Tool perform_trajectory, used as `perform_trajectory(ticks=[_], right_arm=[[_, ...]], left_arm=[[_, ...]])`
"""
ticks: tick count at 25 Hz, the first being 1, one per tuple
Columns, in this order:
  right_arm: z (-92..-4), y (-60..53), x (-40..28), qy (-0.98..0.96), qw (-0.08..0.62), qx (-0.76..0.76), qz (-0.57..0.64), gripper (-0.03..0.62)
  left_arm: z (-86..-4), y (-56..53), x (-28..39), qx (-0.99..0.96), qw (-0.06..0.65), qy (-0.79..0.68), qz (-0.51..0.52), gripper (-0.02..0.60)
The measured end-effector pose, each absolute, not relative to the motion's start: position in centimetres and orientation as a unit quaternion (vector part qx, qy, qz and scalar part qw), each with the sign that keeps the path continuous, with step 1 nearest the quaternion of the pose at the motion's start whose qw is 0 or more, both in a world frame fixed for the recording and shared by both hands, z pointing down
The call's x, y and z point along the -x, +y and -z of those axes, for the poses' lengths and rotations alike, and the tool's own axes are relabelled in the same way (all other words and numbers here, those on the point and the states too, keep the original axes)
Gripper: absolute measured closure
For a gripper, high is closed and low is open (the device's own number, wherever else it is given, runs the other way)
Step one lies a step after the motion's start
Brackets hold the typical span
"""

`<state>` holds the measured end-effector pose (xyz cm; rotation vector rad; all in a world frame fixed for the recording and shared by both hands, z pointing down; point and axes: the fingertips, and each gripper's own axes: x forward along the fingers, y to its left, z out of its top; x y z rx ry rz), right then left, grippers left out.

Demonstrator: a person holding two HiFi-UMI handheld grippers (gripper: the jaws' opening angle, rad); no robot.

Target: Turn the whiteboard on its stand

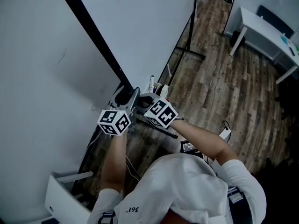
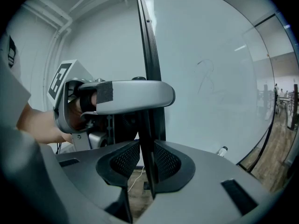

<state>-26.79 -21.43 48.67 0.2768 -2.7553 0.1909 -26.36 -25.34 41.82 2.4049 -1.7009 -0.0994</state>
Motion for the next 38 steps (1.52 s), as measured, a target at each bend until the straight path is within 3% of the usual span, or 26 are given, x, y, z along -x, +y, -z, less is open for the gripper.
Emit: perform_trajectory(ticks=[38], right_arm=[[-48.8,-22.6,25.6,-0.969,0.183,-0.153,-0.061,0.485]], left_arm=[[-41.5,-24.8,27.5,-0.827,0.097,-0.552,0.042,0.371]])
